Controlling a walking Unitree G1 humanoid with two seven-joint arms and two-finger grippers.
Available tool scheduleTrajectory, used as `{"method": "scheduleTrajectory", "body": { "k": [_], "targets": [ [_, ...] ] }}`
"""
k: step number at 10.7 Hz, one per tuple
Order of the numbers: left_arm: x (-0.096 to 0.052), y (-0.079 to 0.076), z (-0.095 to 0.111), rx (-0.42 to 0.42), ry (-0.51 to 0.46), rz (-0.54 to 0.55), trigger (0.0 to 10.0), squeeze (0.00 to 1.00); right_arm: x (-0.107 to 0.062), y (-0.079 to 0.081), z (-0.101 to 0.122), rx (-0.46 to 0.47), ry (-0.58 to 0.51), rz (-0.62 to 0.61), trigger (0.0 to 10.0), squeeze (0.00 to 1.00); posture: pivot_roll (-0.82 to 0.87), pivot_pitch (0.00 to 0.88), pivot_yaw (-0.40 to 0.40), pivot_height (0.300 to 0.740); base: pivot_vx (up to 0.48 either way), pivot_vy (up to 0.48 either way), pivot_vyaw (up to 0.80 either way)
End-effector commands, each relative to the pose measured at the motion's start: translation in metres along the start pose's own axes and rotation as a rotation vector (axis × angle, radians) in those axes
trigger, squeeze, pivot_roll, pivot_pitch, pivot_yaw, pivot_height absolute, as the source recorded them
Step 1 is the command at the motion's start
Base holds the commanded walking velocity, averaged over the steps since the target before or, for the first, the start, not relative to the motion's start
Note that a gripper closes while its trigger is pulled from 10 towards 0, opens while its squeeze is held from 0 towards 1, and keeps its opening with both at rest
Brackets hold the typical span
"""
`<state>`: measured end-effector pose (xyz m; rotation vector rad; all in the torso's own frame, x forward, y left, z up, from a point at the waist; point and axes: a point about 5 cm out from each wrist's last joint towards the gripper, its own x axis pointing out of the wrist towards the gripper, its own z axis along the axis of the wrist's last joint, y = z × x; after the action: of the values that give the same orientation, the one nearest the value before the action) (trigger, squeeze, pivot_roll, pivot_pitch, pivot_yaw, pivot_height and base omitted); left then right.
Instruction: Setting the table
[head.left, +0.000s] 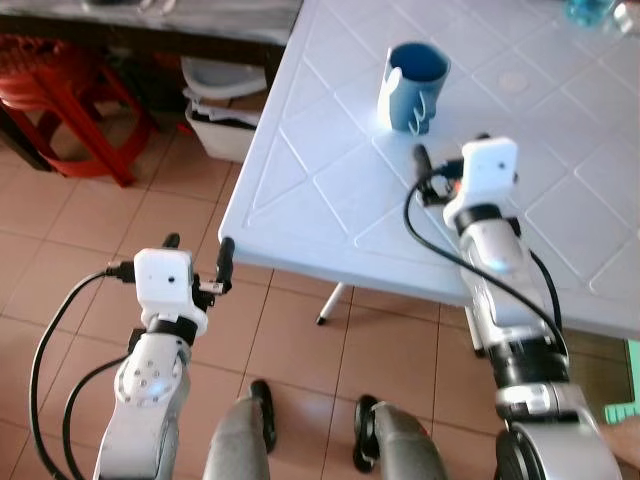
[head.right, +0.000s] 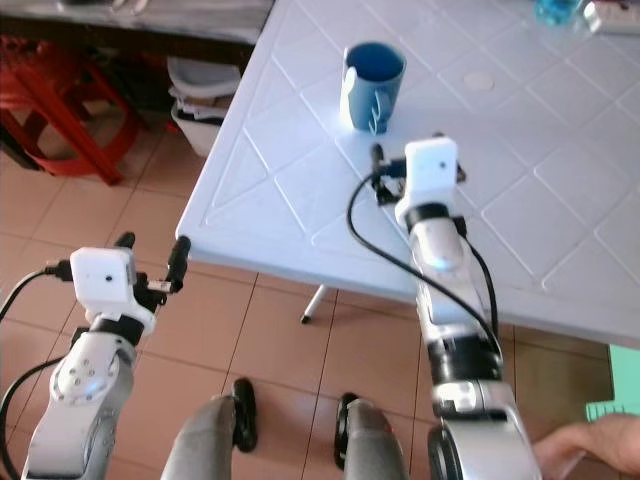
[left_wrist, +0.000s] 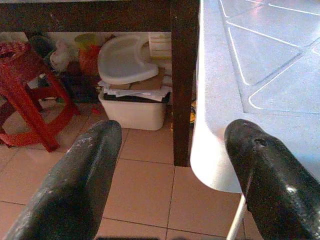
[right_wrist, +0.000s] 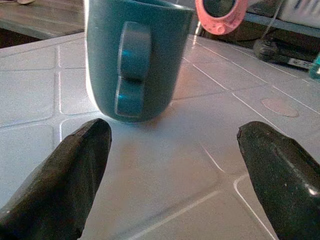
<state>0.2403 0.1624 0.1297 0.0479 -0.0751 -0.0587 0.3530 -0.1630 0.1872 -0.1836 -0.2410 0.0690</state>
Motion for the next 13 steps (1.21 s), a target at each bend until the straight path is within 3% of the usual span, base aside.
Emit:
{"method": "scheduleTrajectory", "body": {
  "k": [1, 4, 9, 10, 11, 13],
  "targets": [
    [-0.004, 0.0, -0.004, 0.003, 0.03, -0.001, 10.0, 0.0, 0.002, 0.003, 0.001, -0.012, -0.011, 0.033, 10.0, 0.0, 0.05, 0.329, 0.003, 0.74, 0.0, 0.0, 0.0],
    [-0.005, 0.0, -0.003, -0.002, 0.032, 0.01, 10.0, 0.0, 0.011, 0.014, 0.011, -0.038, -0.062, 0.126, 10.0, 0.0, 0.06, 0.332, 0.0, 0.74, 0.0, 0.0, 0.0],
    [-0.005, -0.002, -0.003, -0.009, 0.033, 0.011, 10.0, 0.0, 0.025, 0.011, 0.025, -0.057, -0.11, 0.134, 9.9, 0.0, 0.05, 0.339, -0.002, 0.74, 0.0, 0.0, 0.0],
    [-0.005, -0.002, -0.003, -0.01, 0.034, 0.013, 10.0, 0.0, 0.027, 0.008, 0.026, -0.052, -0.111, 0.13, 6.1, 0.0, 0.05, 0.34, -0.003, 0.74, 0.0, 0.0, 0.0],
    [-0.005, -0.002, -0.003, -0.011, 0.036, 0.012, 10.0, 0.0, 0.031, 0.005, 0.028, -0.043, -0.112, 0.124, 0.0, 0.0, 0.05, 0.343, -0.002, 0.74, 0.0, 0.0, 0.0],
    [-0.005, -0.002, -0.003, -0.011, 0.036, 0.01, 10.0, 0.0, 0.035, 0.004, 0.029, -0.026, -0.108, 0.12, 0.0, 0.0, 0.05, 0.348, -0.002, 0.74, 0.0, 0.0, 0.0]
  ]
}}
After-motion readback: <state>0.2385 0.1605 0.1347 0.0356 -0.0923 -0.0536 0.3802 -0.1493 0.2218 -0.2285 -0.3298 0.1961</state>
